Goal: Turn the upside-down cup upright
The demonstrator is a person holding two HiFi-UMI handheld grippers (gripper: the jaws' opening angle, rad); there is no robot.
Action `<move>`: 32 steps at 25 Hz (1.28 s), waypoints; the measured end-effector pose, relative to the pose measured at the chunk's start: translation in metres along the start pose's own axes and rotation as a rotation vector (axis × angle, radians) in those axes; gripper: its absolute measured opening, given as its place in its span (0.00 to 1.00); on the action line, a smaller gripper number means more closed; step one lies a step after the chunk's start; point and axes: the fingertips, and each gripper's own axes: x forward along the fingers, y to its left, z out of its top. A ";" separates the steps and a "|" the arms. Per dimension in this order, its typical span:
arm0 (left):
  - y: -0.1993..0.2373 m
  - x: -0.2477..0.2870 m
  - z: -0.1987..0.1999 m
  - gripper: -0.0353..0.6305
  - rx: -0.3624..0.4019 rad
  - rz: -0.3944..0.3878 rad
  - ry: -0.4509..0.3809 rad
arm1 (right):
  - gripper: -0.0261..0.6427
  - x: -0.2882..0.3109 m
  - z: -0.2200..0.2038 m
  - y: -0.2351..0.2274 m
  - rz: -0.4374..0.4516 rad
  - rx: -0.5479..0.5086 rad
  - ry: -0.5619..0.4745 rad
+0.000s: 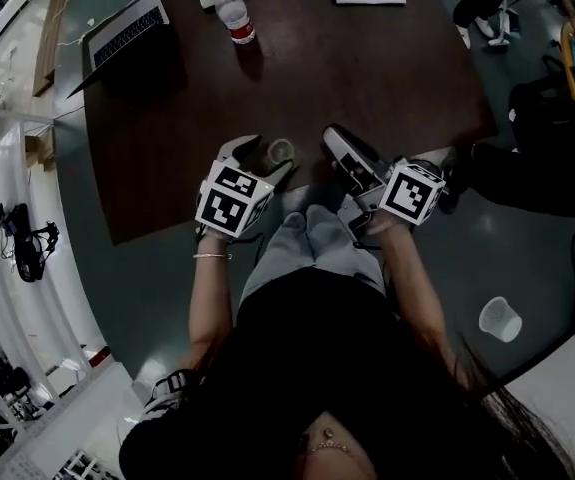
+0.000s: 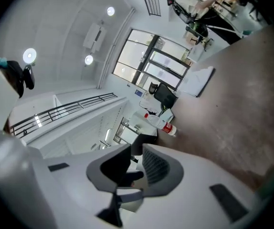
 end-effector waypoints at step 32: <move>0.028 -0.123 0.032 0.06 -0.279 0.427 -0.509 | 0.07 0.015 -0.022 0.057 -0.273 -1.051 0.146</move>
